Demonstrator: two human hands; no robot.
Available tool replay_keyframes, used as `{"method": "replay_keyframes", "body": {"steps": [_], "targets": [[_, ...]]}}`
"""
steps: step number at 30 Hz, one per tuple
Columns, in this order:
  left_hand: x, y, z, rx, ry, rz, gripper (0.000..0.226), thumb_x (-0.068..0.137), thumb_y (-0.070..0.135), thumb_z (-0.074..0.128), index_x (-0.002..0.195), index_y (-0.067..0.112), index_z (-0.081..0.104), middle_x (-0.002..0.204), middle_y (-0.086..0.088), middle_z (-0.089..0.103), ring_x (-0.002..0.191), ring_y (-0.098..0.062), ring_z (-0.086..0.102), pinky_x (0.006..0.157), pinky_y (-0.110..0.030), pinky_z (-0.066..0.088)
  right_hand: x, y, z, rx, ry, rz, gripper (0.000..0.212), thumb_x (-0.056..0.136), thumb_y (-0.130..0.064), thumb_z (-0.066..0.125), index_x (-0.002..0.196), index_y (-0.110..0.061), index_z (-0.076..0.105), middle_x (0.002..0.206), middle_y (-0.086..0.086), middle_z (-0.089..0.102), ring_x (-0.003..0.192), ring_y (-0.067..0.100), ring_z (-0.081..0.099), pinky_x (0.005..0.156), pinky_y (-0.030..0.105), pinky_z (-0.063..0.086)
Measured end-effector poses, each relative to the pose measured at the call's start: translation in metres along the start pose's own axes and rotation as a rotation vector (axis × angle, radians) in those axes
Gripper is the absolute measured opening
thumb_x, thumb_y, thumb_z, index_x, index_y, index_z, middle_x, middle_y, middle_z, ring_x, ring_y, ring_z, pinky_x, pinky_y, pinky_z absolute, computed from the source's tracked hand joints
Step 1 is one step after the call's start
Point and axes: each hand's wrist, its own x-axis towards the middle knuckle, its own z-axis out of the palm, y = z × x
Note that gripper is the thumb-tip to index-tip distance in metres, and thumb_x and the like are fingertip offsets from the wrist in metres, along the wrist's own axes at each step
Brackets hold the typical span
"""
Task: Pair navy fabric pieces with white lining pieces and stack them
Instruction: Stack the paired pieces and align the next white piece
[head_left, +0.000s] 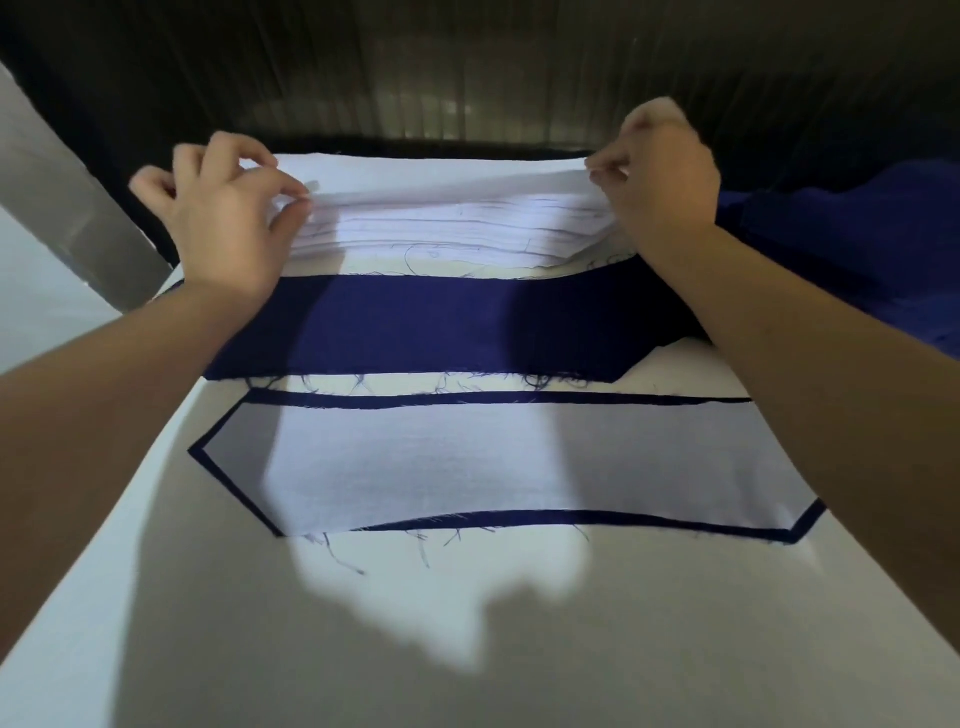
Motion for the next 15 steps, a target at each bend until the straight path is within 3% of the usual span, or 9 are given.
{"method": "replay_keyframes", "body": {"steps": [3,4,6,8,10,12,14,15], "targets": [[-0.012,0.002,-0.006,-0.009,-0.005,0.034,0.029,0.096,0.035,0.054,0.104,0.013,0.071,0.128,-0.007,0.051,0.119,-0.032,0.041,0.095,-0.036,0.016,-0.008,0.006,-0.016,0.136,0.03,-0.024,0.019,0.092,-0.019,0.057,0.107,-0.014,0.068,0.14,-0.004,0.044,0.111,0.012,0.055,0.085,0.014,0.037],[-0.017,0.002,-0.009,-0.015,-0.017,0.046,0.027,0.096,0.033,0.055,0.104,0.013,0.071,0.128,-0.008,0.052,0.118,-0.033,0.042,0.095,-0.036,0.017,-0.013,0.009,-0.021,0.187,0.033,-0.022,0.017,0.093,-0.017,0.056,0.105,-0.014,0.068,0.144,-0.005,0.041,0.104,0.012,0.059,0.083,0.013,0.041],[-0.029,0.004,-0.016,-0.09,-0.033,0.062,0.021,0.096,0.024,0.056,0.102,0.01,0.071,0.126,-0.009,0.053,0.114,-0.029,0.049,0.095,-0.037,0.026,-0.029,0.014,-0.032,0.304,0.022,0.012,0.014,0.093,-0.014,0.055,0.103,-0.014,0.066,0.146,-0.006,0.038,0.068,0.008,0.064,0.059,0.011,0.05],[-0.043,0.007,-0.026,-0.242,-0.029,0.022,0.015,0.092,0.012,0.058,0.096,0.006,0.07,0.12,0.007,0.052,0.103,-0.001,0.053,0.085,-0.033,0.037,-0.051,0.022,-0.041,0.38,-0.003,0.058,0.017,0.094,-0.011,0.053,0.109,-0.013,0.061,0.139,-0.011,0.043,0.049,0.007,0.059,0.043,0.01,0.045],[-0.061,0.012,-0.036,-0.356,-0.015,-0.055,0.011,0.09,0.007,0.059,0.092,0.004,0.069,0.109,0.023,0.044,0.093,0.019,0.046,0.075,-0.028,0.039,-0.076,0.033,-0.048,0.456,-0.033,0.086,0.024,0.094,-0.009,0.052,0.117,-0.013,0.058,0.125,-0.019,0.045,0.049,0.005,0.06,0.042,0.01,0.044],[-0.081,0.019,-0.046,-0.433,-0.035,-0.122,0.01,0.087,0.004,0.06,0.09,0.005,0.069,0.105,0.024,0.045,0.091,0.009,0.051,0.075,-0.026,0.04,-0.101,0.041,-0.056,0.558,-0.072,0.083,0.018,0.092,-0.003,0.052,0.101,-0.016,0.061,0.124,-0.021,0.044,0.054,0.006,0.063,0.046,0.011,0.048],[-0.1,0.024,-0.054,-0.475,-0.08,-0.149,0.009,0.086,0.001,0.061,0.089,0.005,0.068,0.108,0.017,0.049,0.084,-0.013,0.055,0.077,-0.027,0.044,-0.123,0.048,-0.064,0.638,-0.079,0.077,0.032,0.088,0.008,0.052,0.085,-0.023,0.059,0.128,-0.02,0.045,0.061,0.006,0.066,0.05,0.013,0.05],[-0.11,0.026,-0.058,-0.487,-0.108,-0.155,0.008,0.085,0.0,0.061,0.089,0.004,0.068,0.11,0.015,0.051,0.081,-0.016,0.055,0.078,-0.028,0.046,-0.133,0.052,-0.067,0.66,-0.086,0.065,0.038,0.086,0.012,0.05,0.082,-0.024,0.058,0.129,-0.019,0.045,0.068,0.003,0.067,0.052,0.013,0.051]]}}
